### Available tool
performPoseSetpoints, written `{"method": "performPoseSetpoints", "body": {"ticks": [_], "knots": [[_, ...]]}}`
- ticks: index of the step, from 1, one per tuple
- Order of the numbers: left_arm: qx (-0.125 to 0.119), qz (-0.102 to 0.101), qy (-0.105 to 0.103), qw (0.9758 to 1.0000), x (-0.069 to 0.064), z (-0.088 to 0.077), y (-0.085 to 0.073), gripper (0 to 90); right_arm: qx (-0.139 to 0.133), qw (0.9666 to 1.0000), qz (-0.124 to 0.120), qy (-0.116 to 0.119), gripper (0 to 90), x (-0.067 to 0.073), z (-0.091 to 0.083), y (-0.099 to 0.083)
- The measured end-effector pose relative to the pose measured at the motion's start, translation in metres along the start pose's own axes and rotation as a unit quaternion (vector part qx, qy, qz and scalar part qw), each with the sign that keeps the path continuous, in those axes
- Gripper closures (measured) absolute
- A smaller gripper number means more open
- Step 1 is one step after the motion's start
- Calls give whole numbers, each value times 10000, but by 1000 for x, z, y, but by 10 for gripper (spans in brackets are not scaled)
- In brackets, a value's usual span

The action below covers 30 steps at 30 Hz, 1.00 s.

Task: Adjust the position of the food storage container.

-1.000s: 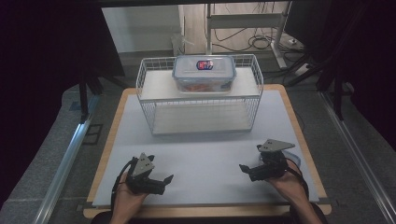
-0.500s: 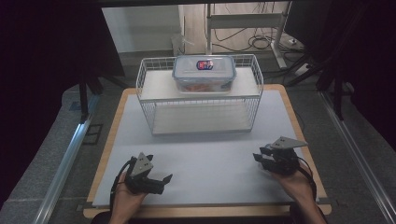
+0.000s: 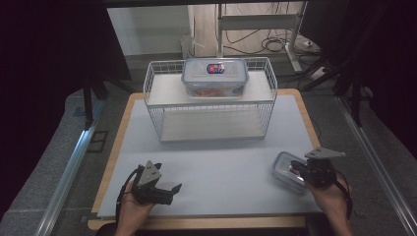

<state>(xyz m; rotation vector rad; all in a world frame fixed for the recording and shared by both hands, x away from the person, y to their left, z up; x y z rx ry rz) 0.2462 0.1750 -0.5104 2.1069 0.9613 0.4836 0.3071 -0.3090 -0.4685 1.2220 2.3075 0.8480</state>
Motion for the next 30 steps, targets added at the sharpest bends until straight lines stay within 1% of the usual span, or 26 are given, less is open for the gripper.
{"method": "performPoseSetpoints", "body": {"ticks": [5, 9, 13, 17, 19, 23, 25, 26, 27, 28, 30], "knots": [[23, 32, 3, 10000, -1, 1, 0, 23, -58, 9993, 266, -240, 896, -16, -10, -11], [29, 32, 6, 10000, -1, 1, 1, 23, -39, 9979, 489, -424, 896, -29, -16, -21], [39, 39, 13, 10000, -1, 1, 1, 24, -22, 9964, 603, -601, 896, -39, -20, -27], [48, 47, 17, 10000, -1, 1, 1, 23, 81, 9943, 760, -740, 896, -47, -21, -32], [44, 46, 20, 10000, -1, 1, 1, 24, 183, 9933, 814, -798, 896, -50, -18, -34], [43, 42, 27, 10000, -1, 0, 1, 24, 374, 9918, 913, -809, 896, -53, -12, -38], [42, 44, 28, 10000, -1, 0, 1, 24, 423, 9919, 956, -722, 896, -52, -10, -38], [45, 48, 30, 10000, -1, 0, 1, 24, 447, 9916, 944, -768, 896, -51, -9, -38], [48, 52, 36, 10000, -1, 1, 1, 24, 465, 9913, 925, -807, 897, -51, -9, -38], [50, 51, 33, 10000, 0, 1, 1, 24, 468, 9911, 956, -797, 896, -50, -9, -37], [52, 47, 31, 10000, 0, 1, 1, 24, 415, 9914, 1028, -699, 897, -49, -7, -37]]}}
Point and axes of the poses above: each handheld gripper's, and its own axes: z roughly forward along the jaws, y roughly out of its top, x roughly to its left, the point moved 1 cm from there along z, roughly forward along the jaws, and after that the axes turned 5 degrees about x, right-handed, at the moved point
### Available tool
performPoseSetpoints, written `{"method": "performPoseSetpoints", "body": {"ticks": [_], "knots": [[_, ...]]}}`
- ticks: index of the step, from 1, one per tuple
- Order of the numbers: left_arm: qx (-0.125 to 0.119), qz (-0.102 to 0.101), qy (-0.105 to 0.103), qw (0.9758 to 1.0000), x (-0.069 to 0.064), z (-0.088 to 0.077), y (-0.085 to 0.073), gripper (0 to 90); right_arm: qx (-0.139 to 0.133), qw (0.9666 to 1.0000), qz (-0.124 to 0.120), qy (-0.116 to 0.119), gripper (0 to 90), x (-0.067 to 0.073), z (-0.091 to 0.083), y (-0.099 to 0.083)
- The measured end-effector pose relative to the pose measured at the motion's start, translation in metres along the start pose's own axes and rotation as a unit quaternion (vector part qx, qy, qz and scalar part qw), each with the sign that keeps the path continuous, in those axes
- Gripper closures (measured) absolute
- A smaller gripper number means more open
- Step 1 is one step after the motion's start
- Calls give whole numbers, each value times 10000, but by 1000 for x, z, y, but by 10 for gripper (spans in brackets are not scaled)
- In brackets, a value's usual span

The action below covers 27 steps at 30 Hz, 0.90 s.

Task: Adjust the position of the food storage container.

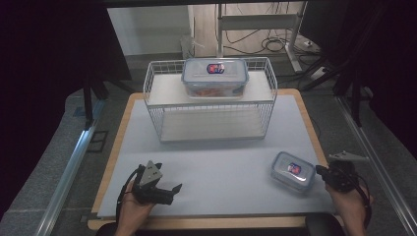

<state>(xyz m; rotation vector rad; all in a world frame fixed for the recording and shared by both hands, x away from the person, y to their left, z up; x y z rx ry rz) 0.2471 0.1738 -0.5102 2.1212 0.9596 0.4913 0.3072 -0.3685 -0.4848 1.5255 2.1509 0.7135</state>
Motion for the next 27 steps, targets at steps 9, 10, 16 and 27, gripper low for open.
{"method": "performPoseSetpoints", "body": {"ticks": [9, 10, 16, 27], "knots": [[34, 43, -11, 10000, -1, 2, 1, 24, 30, 9992, -179, 359, 896, 22, 13, 10], [32, 44, -15, 10000, -2, 2, 1, 24, 35, 9990, -220, 396, 896, 25, 15, 11], [27, 47, 3, 10000, -2, 1, 1, 24, 138, 9984, -261, 488, 896, 33, 16, 9], [49, 81, -15, 10000, -2, 3, 1, 25, 297, 9968, -117, 729, 896, 40, 12, 3]]}}
Point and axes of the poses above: each handheld gripper's, and its own axes: z roughly forward along the jaws, y roughly out of its top, x roughly to its left, the point moved 1 cm from there along z, roughly forward along the jaws, and after that the axes turned 5 degrees about x, right-handed, at the moved point
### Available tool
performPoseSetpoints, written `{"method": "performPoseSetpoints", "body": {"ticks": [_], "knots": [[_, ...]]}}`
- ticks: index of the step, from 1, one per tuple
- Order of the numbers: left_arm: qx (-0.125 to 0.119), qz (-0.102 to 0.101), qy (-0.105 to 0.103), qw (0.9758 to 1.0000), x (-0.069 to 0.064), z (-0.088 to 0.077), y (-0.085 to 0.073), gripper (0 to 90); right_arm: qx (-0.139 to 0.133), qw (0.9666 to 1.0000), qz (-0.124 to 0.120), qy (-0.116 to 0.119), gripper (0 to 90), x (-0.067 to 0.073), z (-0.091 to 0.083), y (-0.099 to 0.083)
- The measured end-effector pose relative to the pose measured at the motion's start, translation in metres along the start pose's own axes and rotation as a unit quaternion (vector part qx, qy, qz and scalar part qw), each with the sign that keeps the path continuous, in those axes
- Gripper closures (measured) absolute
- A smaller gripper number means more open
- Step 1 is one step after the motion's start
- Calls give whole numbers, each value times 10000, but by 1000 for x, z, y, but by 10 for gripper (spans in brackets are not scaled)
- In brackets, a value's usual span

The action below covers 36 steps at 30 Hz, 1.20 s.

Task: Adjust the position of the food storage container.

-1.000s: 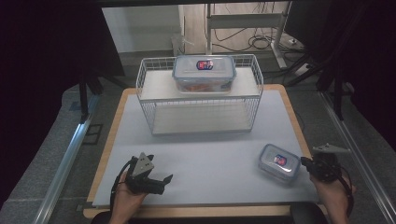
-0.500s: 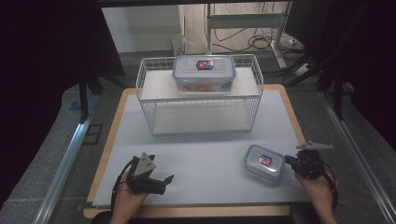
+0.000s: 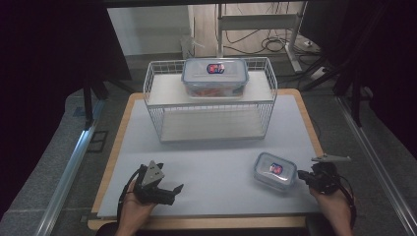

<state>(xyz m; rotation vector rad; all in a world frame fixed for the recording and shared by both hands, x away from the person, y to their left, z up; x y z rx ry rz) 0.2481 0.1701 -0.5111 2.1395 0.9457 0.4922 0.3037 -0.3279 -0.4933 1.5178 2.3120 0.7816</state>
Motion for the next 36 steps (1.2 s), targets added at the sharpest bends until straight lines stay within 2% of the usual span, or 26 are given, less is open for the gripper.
{"method": "performPoseSetpoints", "body": {"ticks": [6, 19, 24, 36], "knots": [[-2, 7, 5, 10000, 0, 0, 0, 25, 9, 9998, -194, 38, 896, 10, 8, 10], [83, 42, 7, 10000, -2, 4, 1, 26, 17, 9973, -608, 411, 896, 41, 32, 37], [96, 33, 3, 9999, -1, 4, 1, 26, 8, 9951, -800, 576, 896, 56, 41, 46], [84, 22, 5, 10000, 0, 3, 0, 26, 35, 9875, -1266, 934, 897, 98, 58, 62]]}}
Point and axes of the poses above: each handheld gripper's, and its own axes: z roughly forward along the jaws, y roughly out of its top, x roughly to its left, the point moved 1 cm from there along z, roughly forward along the jaws, and after that the axes turned 5 degrees about x, right-handed, at the moved point
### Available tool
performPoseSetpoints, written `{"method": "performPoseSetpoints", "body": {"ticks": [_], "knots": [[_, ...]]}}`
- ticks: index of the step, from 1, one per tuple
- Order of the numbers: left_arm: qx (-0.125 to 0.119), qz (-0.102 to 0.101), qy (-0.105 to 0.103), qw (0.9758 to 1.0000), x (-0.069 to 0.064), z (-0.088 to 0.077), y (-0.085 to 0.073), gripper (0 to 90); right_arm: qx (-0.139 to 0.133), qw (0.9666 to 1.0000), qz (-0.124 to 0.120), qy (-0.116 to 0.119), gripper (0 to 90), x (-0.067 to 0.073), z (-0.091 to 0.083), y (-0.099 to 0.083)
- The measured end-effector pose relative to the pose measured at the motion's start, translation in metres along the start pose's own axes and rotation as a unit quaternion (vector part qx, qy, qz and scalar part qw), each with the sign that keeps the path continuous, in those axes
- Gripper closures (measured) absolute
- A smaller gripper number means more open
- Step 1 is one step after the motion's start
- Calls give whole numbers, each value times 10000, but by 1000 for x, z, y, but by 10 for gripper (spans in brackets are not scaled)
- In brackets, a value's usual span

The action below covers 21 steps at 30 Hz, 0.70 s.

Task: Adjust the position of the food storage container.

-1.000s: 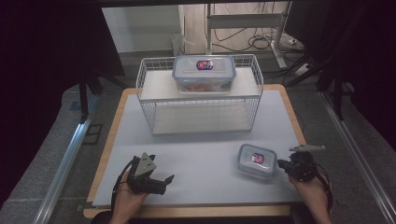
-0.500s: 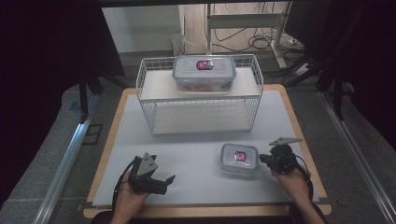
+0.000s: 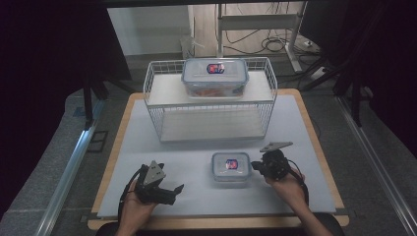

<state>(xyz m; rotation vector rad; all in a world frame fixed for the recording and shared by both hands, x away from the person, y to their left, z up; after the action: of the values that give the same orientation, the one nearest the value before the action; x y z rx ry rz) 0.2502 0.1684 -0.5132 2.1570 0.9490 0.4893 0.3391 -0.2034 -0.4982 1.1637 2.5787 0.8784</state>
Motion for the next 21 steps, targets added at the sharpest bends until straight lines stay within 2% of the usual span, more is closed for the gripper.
{"method": "performPoseSetpoints", "body": {"ticks": [8, 16, 18, 21], "knots": [[14, 3, -18, 10000, 0, 1, 0, 26, -9, 9997, -165, 201, 896, 17, 5, 2], [91, 22, -38, 9999, 0, 2, -1, 26, -56, 9992, -280, 275, 894, 20, 6, 1], [98, 3, -36, 9999, 0, 2, -1, 27, -78, 9990, -394, 175, 879, 19, 6, 0], [75, -37, -51, 10000, 2, 2, -2, 28, -155, 9989, -434, 64, 820, 15, 1, -2]]}}
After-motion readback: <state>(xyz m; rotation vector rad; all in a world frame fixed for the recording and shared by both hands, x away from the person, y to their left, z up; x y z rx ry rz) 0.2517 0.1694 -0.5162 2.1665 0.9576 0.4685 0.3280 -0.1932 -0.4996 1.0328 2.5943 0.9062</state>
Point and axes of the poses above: each handheld gripper's, and its own axes: z roughly forward along the jaws, y roughly out of its top, x roughly to its left, the point moved 1 cm from there along z, roughly forward along the jaws, and after that the axes turned 5 degrees about x, right-handed, at the moved point
